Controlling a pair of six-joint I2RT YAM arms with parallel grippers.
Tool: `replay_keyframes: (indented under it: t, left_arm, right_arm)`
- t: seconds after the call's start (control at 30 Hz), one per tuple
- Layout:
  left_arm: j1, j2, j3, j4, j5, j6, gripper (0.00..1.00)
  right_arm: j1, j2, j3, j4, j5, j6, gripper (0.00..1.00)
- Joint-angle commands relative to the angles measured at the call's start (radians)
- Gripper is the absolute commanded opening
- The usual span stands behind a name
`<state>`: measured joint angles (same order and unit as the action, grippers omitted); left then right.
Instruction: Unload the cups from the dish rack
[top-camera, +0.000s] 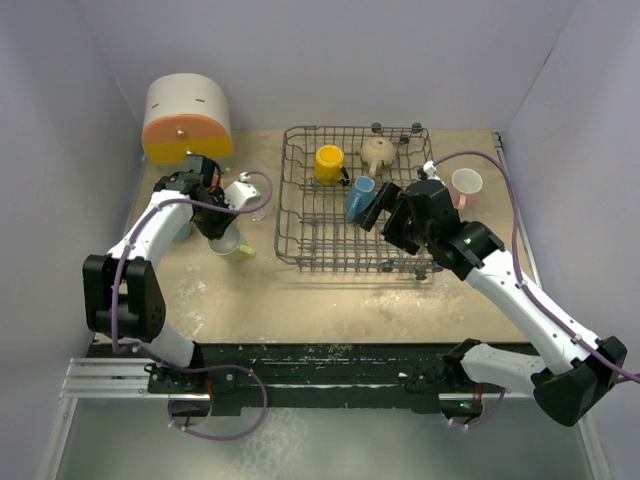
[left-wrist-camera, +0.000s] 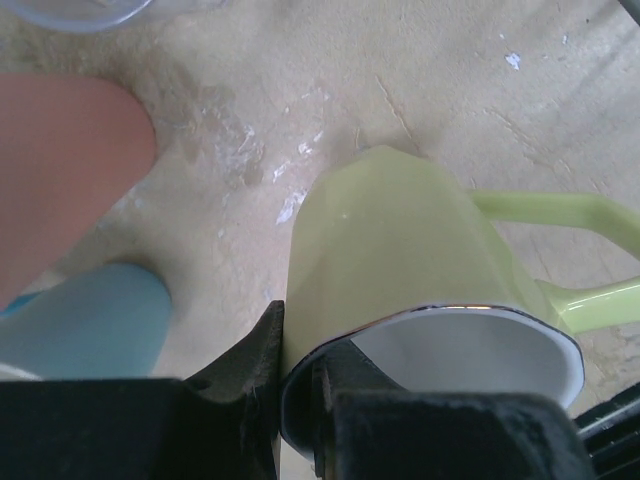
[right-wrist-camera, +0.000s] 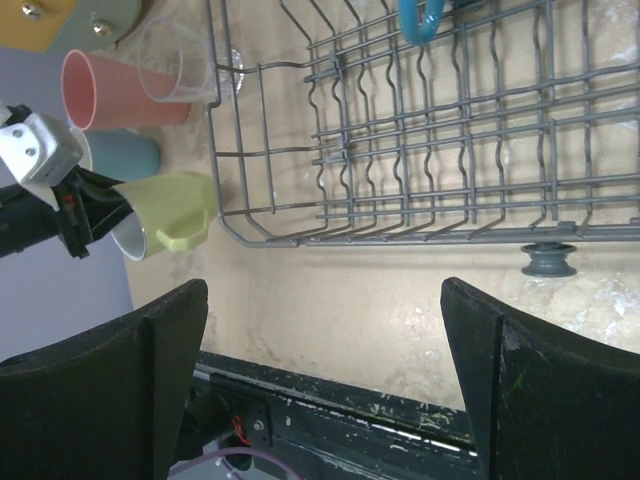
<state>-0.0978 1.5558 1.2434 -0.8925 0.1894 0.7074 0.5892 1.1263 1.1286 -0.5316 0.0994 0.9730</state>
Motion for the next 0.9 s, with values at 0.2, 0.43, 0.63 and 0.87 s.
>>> replay_keyframes:
  t: [0.2, 0.43, 0.63, 0.87]
  left_arm:
    - [-0.058, 0.168, 0.145, 0.070, -0.003, -0.045, 0.00]
    - [-0.091, 0.221, 0.185, 0.078, -0.051, -0.086, 0.00]
    - [-0.101, 0.225, 0.209, 0.087, -0.039, -0.092, 0.18]
    - [-0.103, 0.170, 0.231, 0.072, -0.085, -0.090, 0.44]
  right_arm:
    - [-0.010, -0.059, -0.035, -0.034, 0.059, -0.015, 1.00]
    - [-0.012, -0.037, -0.037, -0.031, 0.073, -0.024, 1.00]
    - [-0.012, 0.014, -0.012, -0.049, 0.105, -0.036, 1.00]
    - [-0.011, 0.078, 0.018, -0.061, 0.135, -0.053, 1.00]
